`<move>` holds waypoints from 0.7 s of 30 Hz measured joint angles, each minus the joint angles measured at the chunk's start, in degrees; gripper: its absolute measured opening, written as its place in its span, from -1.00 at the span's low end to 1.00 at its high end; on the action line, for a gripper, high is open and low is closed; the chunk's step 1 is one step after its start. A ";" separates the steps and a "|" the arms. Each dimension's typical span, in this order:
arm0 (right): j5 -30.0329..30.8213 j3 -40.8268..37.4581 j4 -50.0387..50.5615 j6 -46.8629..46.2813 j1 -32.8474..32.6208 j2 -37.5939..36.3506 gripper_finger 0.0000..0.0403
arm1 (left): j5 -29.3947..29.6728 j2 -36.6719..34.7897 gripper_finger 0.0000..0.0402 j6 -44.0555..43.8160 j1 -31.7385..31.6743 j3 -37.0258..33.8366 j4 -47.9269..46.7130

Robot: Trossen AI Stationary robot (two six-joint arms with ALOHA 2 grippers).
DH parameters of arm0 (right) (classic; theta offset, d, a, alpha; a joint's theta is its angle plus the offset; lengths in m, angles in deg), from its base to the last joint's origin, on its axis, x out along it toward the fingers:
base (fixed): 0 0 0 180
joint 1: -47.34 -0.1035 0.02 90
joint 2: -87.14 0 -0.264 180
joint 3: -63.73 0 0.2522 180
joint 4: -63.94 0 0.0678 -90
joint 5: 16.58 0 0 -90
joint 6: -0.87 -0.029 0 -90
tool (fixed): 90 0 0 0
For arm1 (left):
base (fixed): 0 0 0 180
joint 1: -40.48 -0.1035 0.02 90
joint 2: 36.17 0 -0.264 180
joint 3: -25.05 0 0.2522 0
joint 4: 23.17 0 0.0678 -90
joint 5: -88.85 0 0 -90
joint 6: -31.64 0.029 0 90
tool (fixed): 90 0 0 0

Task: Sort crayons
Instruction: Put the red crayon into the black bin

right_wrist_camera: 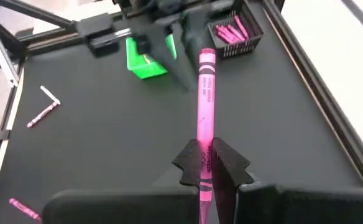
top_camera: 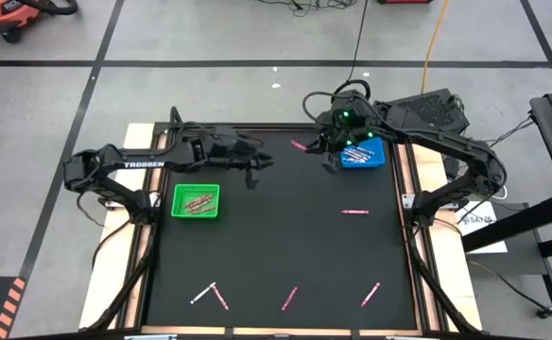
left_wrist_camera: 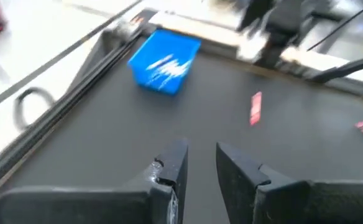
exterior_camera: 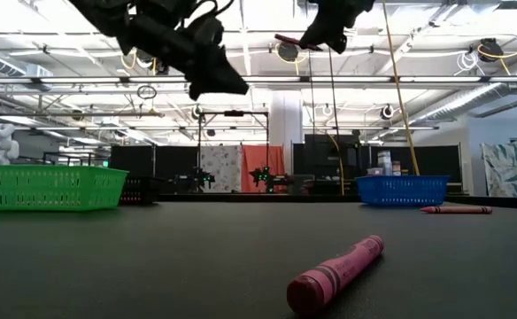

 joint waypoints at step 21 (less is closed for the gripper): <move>0.05 0.04 -11.23 -0.22 -5.93 -0.84 -1.00 | -2.94 0.00 -0.57 -17.12 4.52 -5.13 39.40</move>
